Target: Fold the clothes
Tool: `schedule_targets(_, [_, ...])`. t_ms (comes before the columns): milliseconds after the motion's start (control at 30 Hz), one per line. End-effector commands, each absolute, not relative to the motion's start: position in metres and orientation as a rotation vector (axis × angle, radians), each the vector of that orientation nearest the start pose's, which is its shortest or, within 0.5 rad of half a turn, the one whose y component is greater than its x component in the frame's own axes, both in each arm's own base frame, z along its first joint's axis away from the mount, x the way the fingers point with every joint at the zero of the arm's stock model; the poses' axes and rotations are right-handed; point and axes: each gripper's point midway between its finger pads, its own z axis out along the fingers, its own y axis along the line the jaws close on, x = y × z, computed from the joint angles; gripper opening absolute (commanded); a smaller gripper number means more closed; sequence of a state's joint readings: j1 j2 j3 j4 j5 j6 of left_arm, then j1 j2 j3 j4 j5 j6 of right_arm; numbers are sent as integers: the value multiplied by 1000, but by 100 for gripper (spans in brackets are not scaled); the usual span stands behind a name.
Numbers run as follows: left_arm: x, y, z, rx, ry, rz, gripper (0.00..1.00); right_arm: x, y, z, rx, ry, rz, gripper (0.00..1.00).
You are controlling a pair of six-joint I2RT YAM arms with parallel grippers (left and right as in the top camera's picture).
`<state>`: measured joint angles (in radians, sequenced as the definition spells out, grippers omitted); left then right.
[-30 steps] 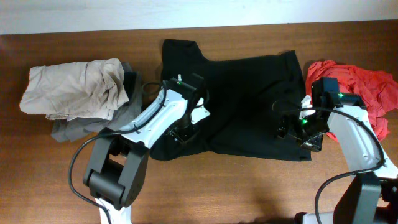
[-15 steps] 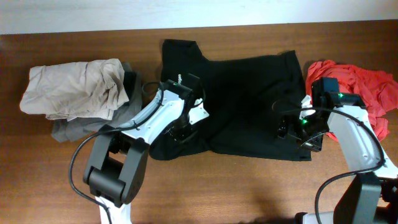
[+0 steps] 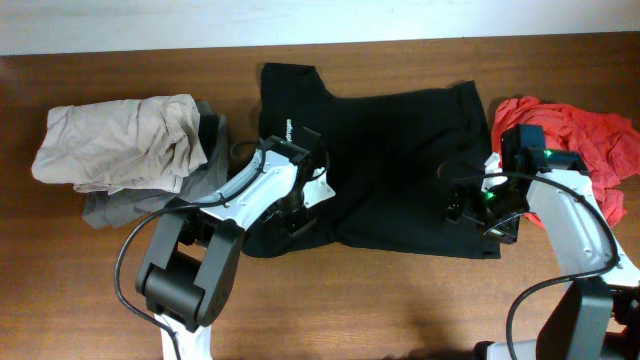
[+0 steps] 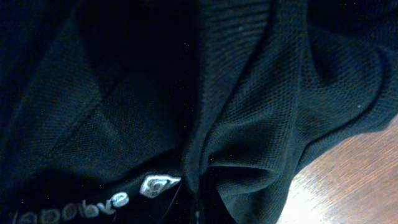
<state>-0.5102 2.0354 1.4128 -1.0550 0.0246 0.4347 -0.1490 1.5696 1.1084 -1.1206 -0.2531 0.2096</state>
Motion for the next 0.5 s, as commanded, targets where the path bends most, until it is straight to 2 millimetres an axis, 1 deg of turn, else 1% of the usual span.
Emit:
schedule_targets(0, [305, -171, 17, 1497, 2884, 16, 1, 267, 4, 86, 556, 3067, 393, 83])
schedule_targets(167, [324, -180, 49, 1474, 2835, 30, 1, 267, 4, 86, 556, 3067, 393, 83])
schedule_targets(233, [333, -183, 58, 1462, 2807, 45, 0, 267, 4, 86, 556, 3067, 394, 83])
schedule_targets(300, [338, -186, 61, 1481, 2774, 43, 0, 267, 4, 86, 556, 3067, 393, 83])
schedule_targets(467, [348, -187, 58, 1489, 2730, 60, 1, 267, 4, 86, 556, 3067, 393, 83])
